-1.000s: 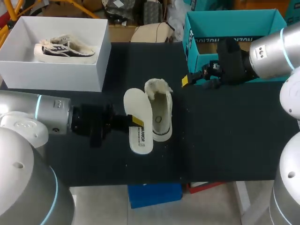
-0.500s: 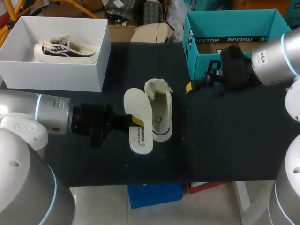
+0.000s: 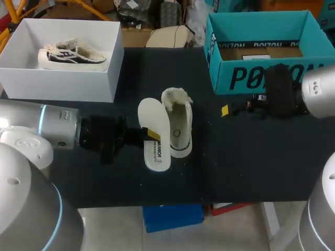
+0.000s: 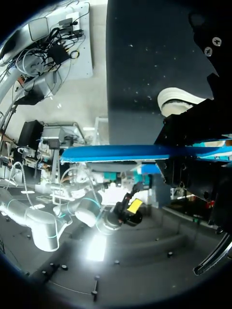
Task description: Take the shoe out of the shoebox, open the shoe tongue, remove and reinsert the insole, then place the shoe into the shoebox
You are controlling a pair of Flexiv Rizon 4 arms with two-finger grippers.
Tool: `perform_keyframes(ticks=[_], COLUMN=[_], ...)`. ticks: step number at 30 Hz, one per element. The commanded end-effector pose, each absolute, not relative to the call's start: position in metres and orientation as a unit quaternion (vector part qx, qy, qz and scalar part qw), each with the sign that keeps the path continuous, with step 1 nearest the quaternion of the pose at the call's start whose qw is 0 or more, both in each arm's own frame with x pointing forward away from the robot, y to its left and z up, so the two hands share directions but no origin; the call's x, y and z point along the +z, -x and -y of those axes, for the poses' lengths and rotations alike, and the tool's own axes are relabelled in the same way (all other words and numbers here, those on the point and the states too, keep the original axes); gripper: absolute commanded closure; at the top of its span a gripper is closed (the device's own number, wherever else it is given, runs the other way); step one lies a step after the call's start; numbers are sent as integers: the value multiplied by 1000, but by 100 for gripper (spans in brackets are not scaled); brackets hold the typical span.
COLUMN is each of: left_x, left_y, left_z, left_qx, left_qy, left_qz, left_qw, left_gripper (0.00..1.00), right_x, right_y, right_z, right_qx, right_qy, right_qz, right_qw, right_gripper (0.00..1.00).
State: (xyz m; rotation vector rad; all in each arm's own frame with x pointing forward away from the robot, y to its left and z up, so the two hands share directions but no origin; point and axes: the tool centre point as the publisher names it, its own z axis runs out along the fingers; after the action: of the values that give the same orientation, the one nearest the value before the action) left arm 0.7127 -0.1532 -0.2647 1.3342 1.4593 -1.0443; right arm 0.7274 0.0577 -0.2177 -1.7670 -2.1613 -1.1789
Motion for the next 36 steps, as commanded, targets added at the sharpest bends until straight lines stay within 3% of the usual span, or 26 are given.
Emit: perform_keyframes(ticks=[1, 4, 13, 36], left_x=[-264, -264, -266, -310], left_y=[-712, -712, -694, -699], left_z=[154, 154, 159, 195], left_qx=[-418, -418, -471, -535], left_qy=[-538, -538, -529, -544], left_qz=[-588, -588, -633, -622], left_qw=[436, 436, 311, 179], left_gripper=[100, 100, 100, 100], right_x=[-218, -219, -219, -219], right_y=[-712, -711, -711, -711], right_z=[-48, -48, -48, -48], right_qx=[-393, -396, -396, -396], right_qy=[585, 586, 586, 586], right_qz=[707, 704, 704, 704], right_qw=[58, 63, 63, 63], right_gripper=[0, 0, 0, 0])
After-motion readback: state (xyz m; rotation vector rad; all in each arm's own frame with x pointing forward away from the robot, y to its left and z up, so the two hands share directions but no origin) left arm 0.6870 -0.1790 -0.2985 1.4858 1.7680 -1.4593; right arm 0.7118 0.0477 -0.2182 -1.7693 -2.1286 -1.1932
